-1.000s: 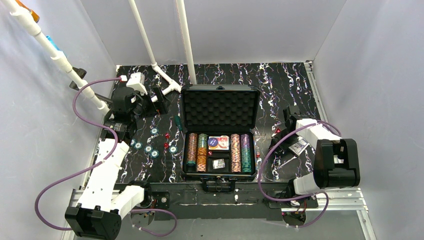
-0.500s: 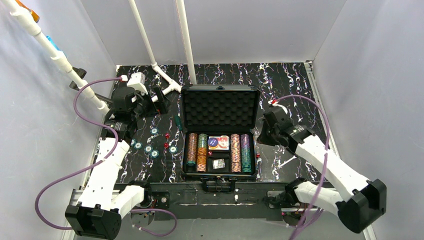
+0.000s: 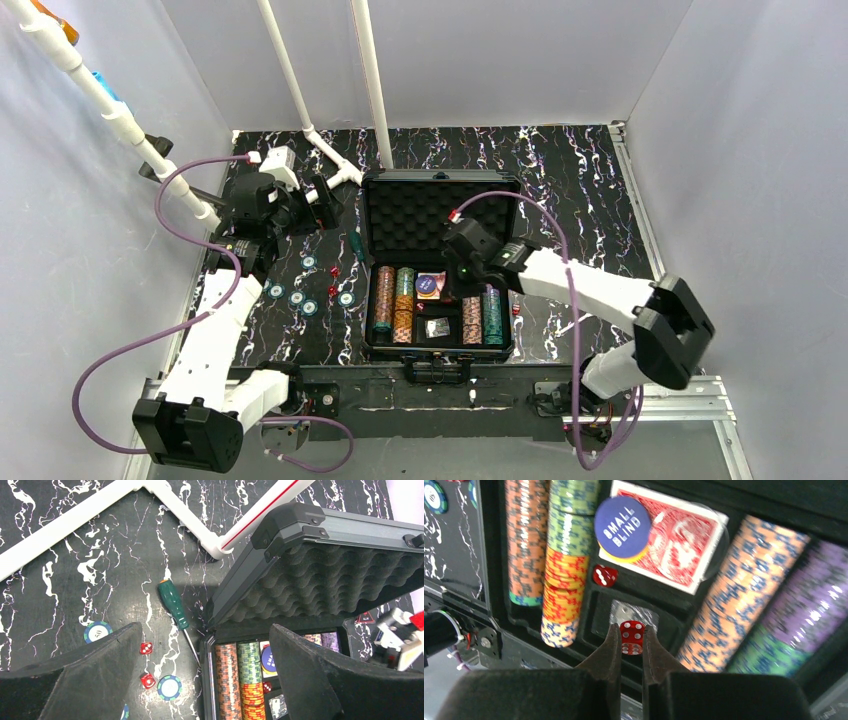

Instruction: Pack up texas hold em set

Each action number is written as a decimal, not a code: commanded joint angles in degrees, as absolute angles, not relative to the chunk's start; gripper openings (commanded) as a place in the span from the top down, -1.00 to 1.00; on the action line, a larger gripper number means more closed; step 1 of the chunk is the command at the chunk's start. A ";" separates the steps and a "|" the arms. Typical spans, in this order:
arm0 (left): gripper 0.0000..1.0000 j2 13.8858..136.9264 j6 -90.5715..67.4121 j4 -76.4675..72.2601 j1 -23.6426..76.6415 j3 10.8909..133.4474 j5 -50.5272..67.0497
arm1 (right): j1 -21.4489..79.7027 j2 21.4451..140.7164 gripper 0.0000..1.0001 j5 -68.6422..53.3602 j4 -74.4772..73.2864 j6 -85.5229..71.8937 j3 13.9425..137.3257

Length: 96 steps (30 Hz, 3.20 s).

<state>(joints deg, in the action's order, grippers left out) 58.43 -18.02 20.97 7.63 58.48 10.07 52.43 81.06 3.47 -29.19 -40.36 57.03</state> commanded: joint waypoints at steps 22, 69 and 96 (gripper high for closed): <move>-0.99 57.84 -17.95 20.85 8.52 58.32 9.85 | 57.66 100.63 0.95 9.88 -27.47 -44.56 67.62; -0.99 58.02 -17.67 21.15 9.22 58.55 9.79 | 55.72 97.66 0.30 3.08 -23.04 -48.60 62.03; -0.99 58.46 -17.68 21.21 9.32 58.50 9.79 | 55.72 97.44 0.50 2.66 -24.22 -45.78 63.17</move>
<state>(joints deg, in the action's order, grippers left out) 58.58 -18.00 20.99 9.10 58.48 9.91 55.77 97.47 4.25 -23.92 -47.46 61.19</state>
